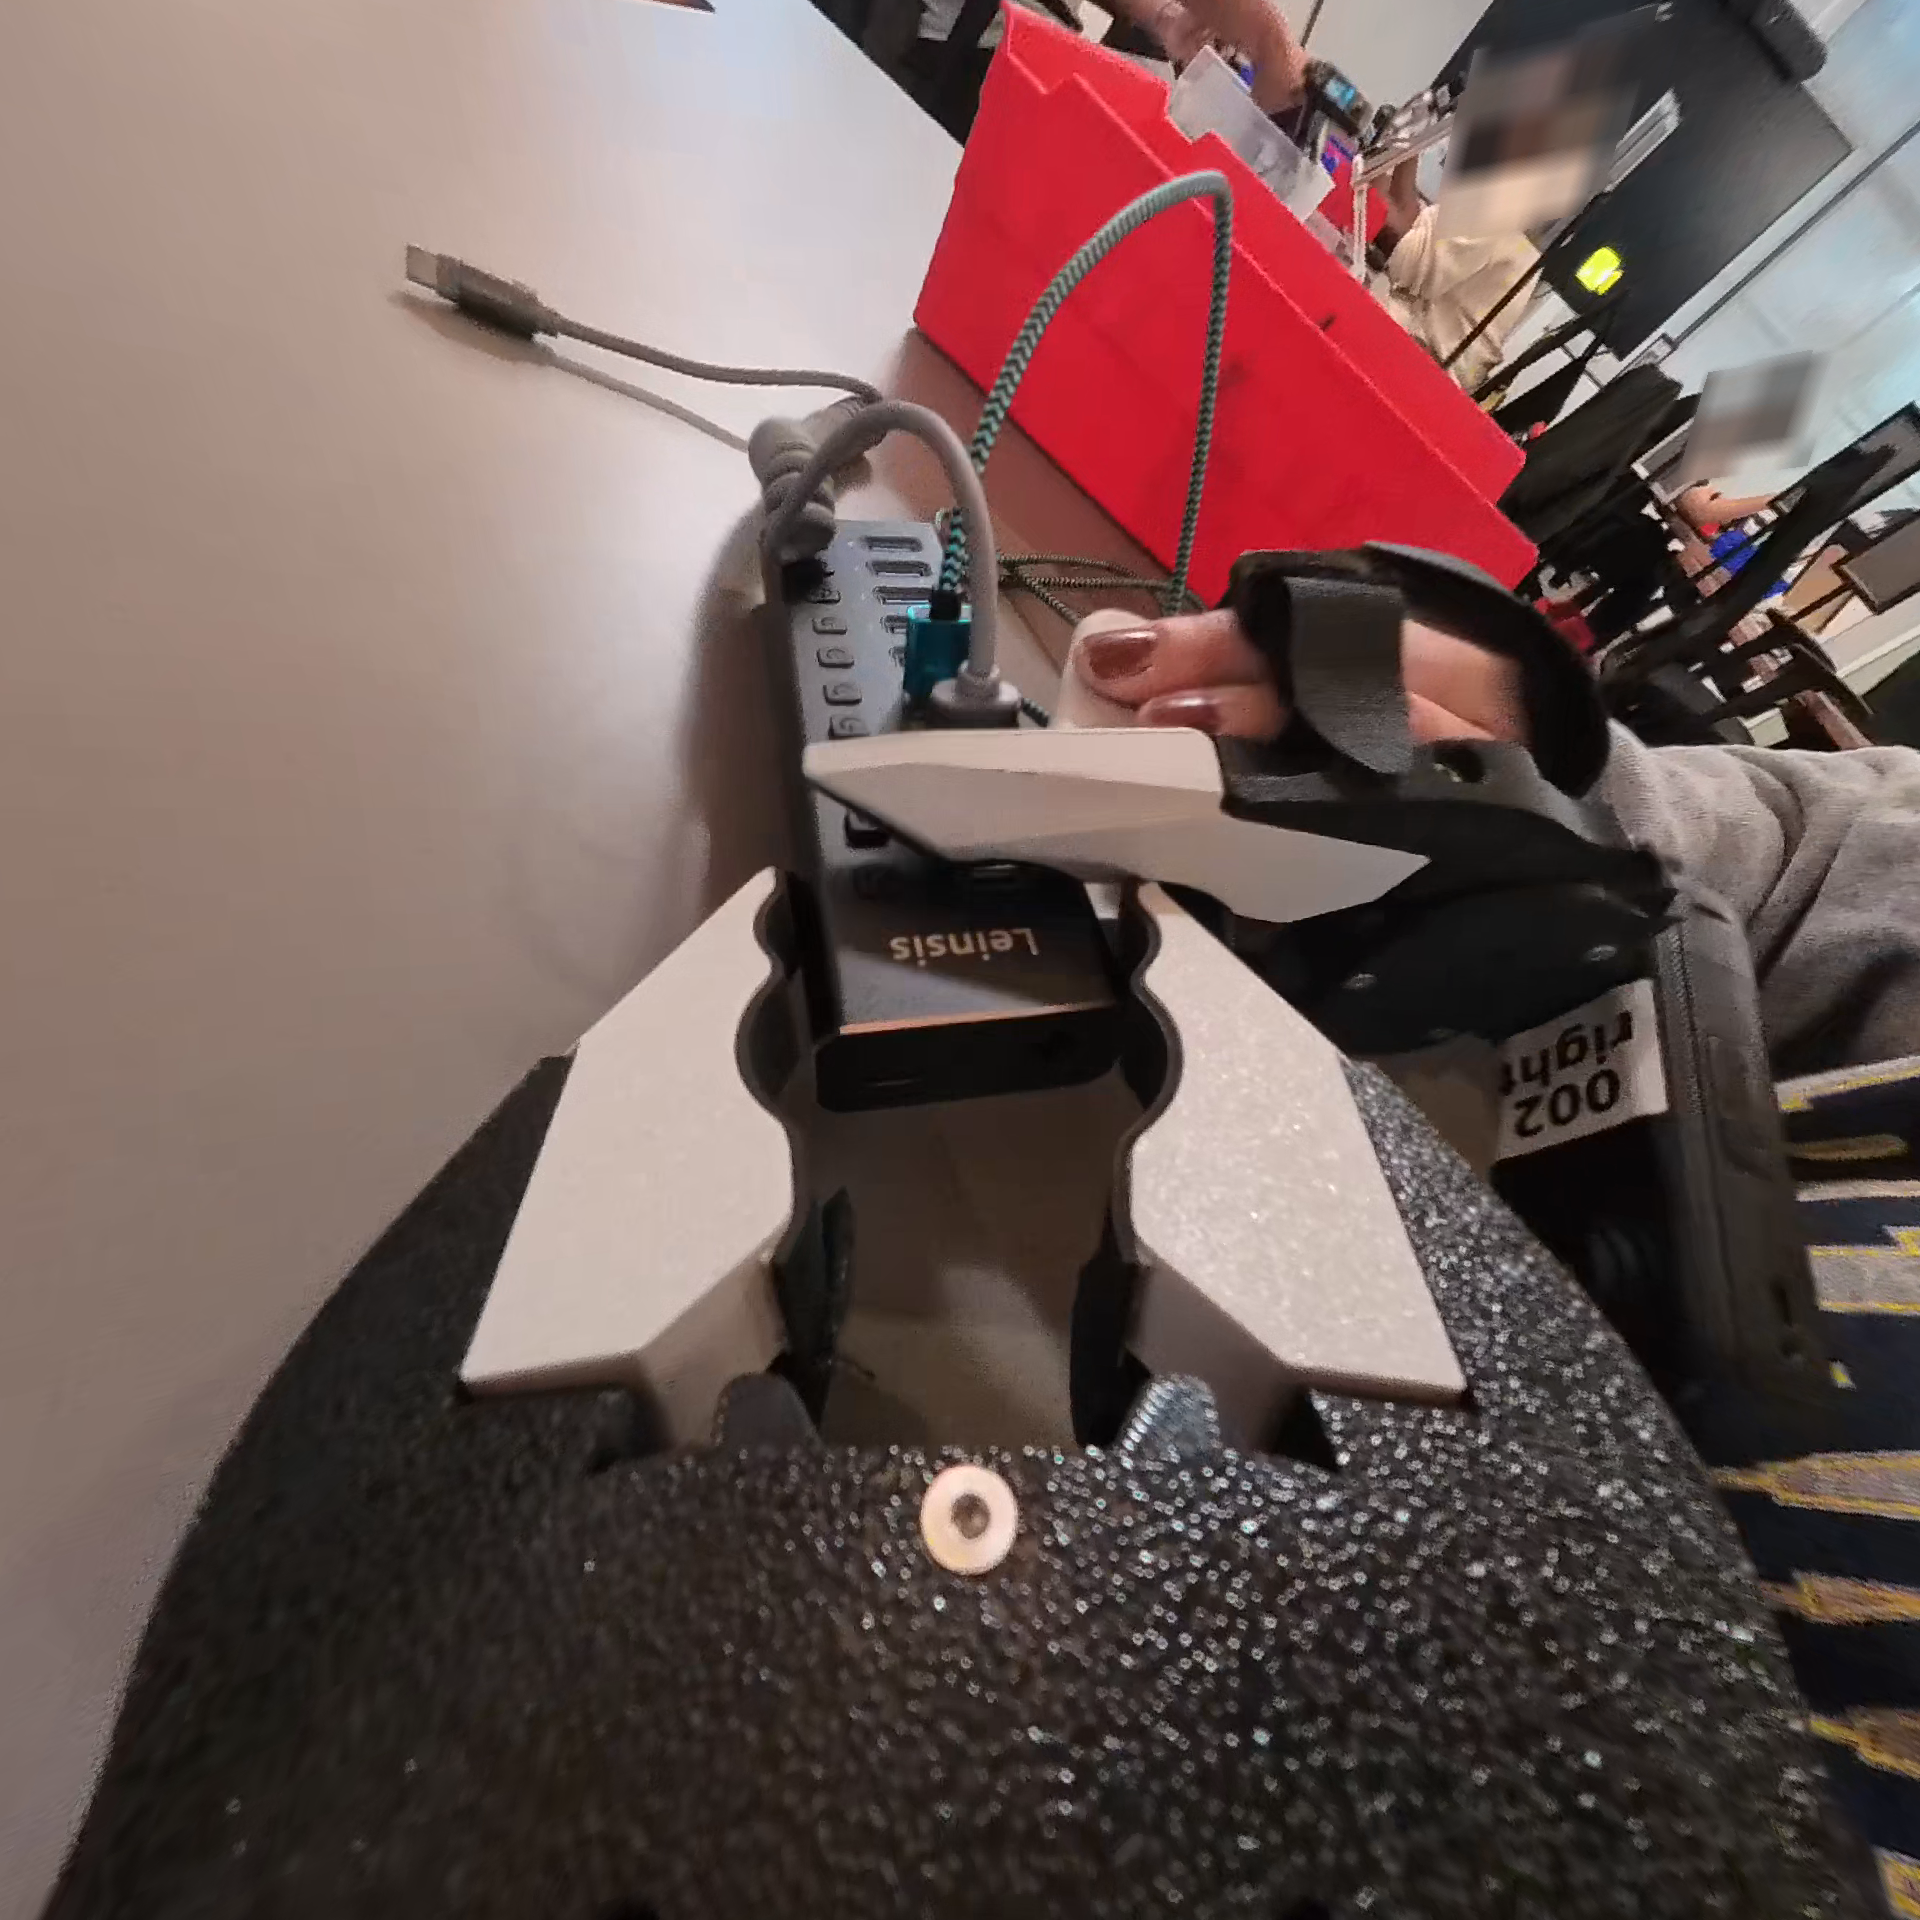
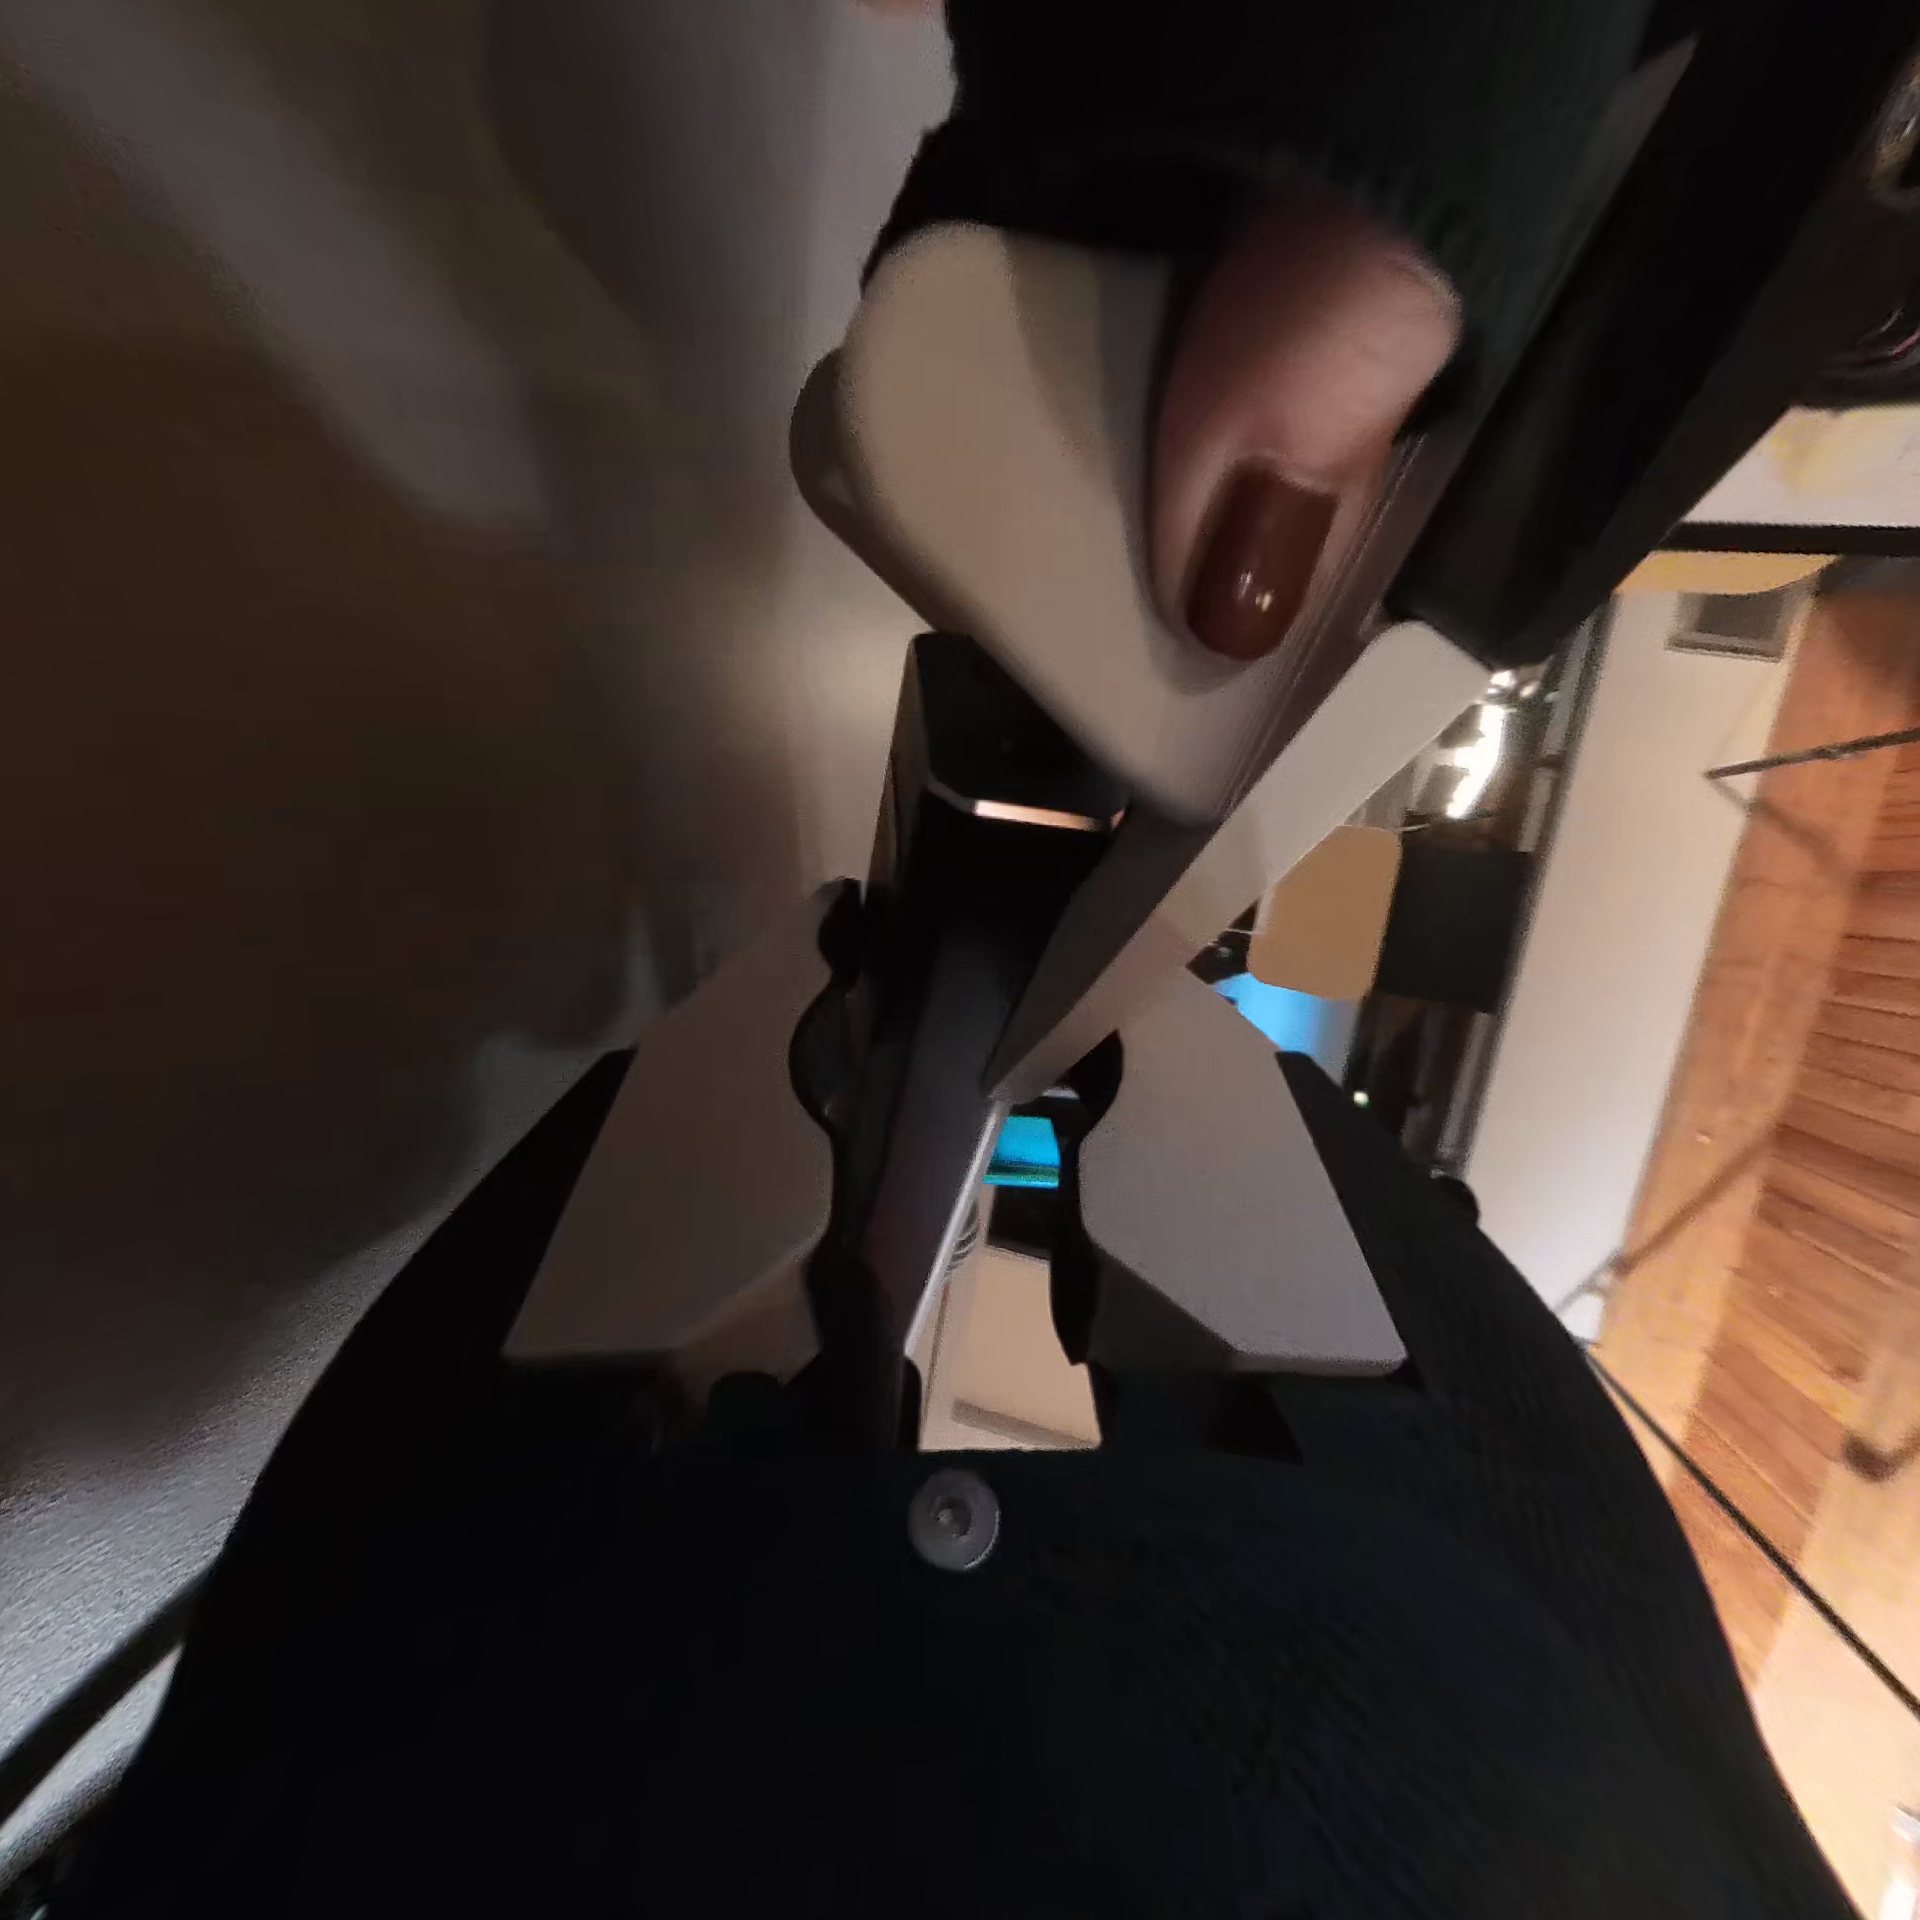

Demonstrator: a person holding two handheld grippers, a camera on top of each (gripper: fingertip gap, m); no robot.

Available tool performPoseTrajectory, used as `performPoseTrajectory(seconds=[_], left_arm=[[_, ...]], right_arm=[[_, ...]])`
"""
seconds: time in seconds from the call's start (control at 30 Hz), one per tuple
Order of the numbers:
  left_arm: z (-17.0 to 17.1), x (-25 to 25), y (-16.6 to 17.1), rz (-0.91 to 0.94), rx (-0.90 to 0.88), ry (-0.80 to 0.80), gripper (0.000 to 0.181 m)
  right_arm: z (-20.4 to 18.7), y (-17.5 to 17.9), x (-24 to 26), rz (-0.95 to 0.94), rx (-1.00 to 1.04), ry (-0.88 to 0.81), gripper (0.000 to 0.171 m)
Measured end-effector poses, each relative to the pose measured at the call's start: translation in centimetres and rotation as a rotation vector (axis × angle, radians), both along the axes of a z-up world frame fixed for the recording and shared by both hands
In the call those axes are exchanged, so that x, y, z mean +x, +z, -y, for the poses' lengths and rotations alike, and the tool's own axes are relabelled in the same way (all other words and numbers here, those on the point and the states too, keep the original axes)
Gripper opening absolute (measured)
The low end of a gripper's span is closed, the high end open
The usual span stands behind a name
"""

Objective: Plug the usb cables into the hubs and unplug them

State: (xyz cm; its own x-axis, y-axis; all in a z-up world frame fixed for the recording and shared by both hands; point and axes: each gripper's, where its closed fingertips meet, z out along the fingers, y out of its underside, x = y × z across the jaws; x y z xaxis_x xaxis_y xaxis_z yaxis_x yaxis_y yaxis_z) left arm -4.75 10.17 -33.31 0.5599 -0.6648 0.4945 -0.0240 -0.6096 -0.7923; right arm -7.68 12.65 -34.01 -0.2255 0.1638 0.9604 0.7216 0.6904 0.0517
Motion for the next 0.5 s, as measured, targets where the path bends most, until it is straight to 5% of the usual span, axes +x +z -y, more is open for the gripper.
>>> performPoseTrajectory(seconds=[0.17, 0.27, 0.5], left_arm=[[-0.7, -0.4, 4.3, 0.091, 0.251, 0.059, 0.091], [-0.9, -2.1, 8.0, 0.188, 0.425, 0.16, 0.095], [-0.6, -2.9, 8.7, 0.173, 0.519, 0.204, 0.087]], right_arm=[[-0.4, 1.5, 0.9, -0.111, -0.138, -0.025, 0.029], [-0.9, 3.8, 2.1, -0.197, -0.244, -0.053, 0.029], [-2.0, 16.5, 5.3, -0.483, -0.447, -0.026, 0.028]])
